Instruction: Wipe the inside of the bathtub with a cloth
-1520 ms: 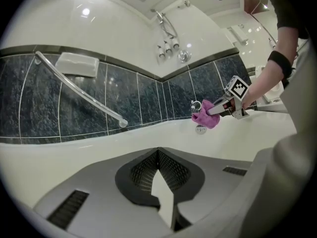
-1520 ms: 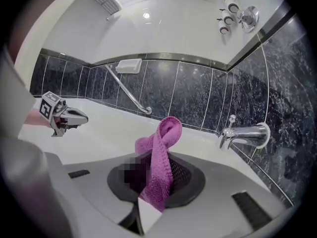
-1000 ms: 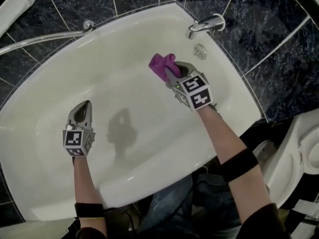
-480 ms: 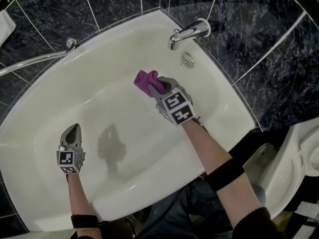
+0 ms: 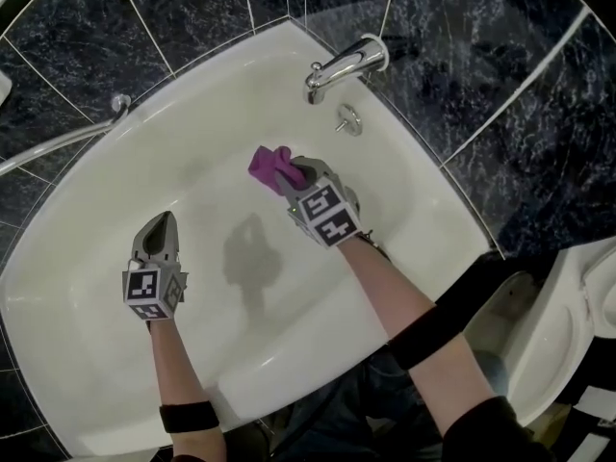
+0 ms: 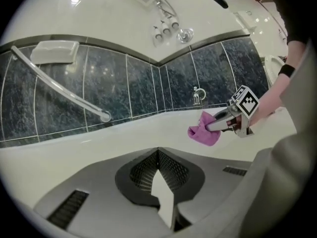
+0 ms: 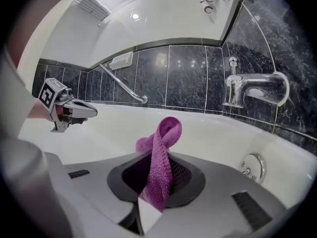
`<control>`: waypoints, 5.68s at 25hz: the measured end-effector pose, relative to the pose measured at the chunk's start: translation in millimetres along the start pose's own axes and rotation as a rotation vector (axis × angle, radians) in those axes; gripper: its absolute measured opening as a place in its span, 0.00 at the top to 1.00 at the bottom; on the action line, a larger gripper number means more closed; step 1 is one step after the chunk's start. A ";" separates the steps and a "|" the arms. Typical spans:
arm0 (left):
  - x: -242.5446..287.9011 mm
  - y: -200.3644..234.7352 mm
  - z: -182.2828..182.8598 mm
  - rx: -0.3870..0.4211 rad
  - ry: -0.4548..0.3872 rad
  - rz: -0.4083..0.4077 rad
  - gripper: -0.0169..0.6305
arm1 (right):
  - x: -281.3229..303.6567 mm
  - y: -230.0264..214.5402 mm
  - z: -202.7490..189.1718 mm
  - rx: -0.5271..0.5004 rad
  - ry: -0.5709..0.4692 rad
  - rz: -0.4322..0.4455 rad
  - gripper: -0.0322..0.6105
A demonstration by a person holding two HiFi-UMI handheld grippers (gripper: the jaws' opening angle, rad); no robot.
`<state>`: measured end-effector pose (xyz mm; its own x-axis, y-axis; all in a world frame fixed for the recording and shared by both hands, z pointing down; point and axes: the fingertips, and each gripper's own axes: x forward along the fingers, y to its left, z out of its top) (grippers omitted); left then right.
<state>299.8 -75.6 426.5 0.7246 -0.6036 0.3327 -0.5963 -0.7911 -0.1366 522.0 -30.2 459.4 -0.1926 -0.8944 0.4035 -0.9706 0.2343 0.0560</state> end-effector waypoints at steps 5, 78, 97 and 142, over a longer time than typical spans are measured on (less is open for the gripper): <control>45.1 -43.7 44.6 -0.007 -0.058 -0.060 0.98 | 1.3 -6.5 -0.8 0.007 0.004 -0.027 0.83; 65.2 -51.7 65.6 -0.161 -0.060 -0.021 0.98 | 106.4 -242.2 3.7 0.250 -0.111 -0.826 0.84; 64.6 -45.9 63.4 -0.164 -0.052 -0.006 0.98 | 279.8 -17.8 21.7 -0.052 -0.103 -0.166 0.83; 65.4 -53.6 70.7 -0.167 -0.074 -0.024 0.98 | 154.4 -138.2 -81.4 0.256 0.051 -0.566 0.85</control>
<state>403.5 -79.7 389.6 0.7594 -0.5949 0.2635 -0.6227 -0.7819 0.0294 638.1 -169.7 588.3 0.3626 -0.8325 0.4189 -0.9254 -0.3749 0.0560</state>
